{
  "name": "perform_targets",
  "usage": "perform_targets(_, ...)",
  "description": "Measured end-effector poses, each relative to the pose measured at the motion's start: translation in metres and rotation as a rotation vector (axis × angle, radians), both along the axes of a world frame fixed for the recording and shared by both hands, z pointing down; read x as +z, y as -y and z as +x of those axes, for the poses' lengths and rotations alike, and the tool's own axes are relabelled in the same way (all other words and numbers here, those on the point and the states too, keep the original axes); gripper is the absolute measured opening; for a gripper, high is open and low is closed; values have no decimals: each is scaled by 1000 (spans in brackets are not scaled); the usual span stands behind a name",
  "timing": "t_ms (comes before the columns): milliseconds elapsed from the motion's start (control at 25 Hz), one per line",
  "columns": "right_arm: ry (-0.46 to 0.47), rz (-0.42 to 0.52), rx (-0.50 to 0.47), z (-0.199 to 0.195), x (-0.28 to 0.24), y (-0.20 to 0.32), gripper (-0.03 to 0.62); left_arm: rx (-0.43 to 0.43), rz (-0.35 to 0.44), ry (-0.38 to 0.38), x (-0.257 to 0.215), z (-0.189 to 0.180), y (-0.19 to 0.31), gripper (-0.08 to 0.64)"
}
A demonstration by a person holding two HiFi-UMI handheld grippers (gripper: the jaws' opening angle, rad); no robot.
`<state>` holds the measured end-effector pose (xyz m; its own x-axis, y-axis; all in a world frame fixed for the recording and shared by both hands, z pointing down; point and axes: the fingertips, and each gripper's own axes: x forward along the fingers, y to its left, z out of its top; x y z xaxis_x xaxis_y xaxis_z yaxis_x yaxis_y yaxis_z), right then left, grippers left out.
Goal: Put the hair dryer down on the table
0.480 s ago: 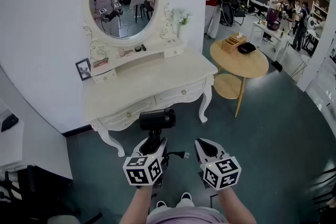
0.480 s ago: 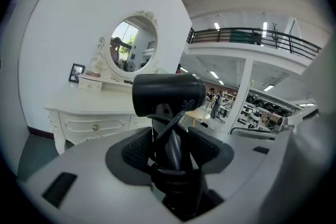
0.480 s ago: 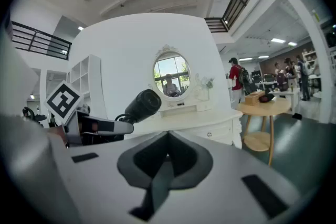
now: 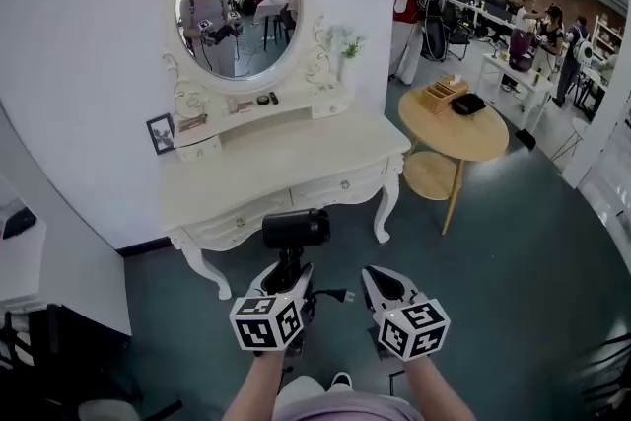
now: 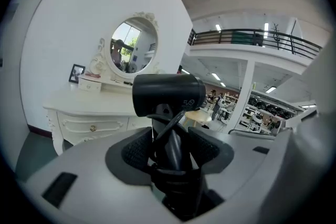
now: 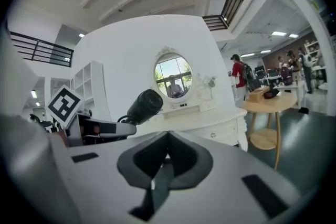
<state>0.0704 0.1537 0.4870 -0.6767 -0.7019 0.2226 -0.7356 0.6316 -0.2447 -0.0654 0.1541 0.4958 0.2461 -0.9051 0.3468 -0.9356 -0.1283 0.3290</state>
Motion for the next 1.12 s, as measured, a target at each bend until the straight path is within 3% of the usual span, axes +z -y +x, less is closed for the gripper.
perform_targets(520,28,-17,30,13,3,38,2,-8,-11,1,3,5,35,216)
perform_targets(1120,17,6,71,-23,-6,196,2,31,34,0,-13,-37,201,216)
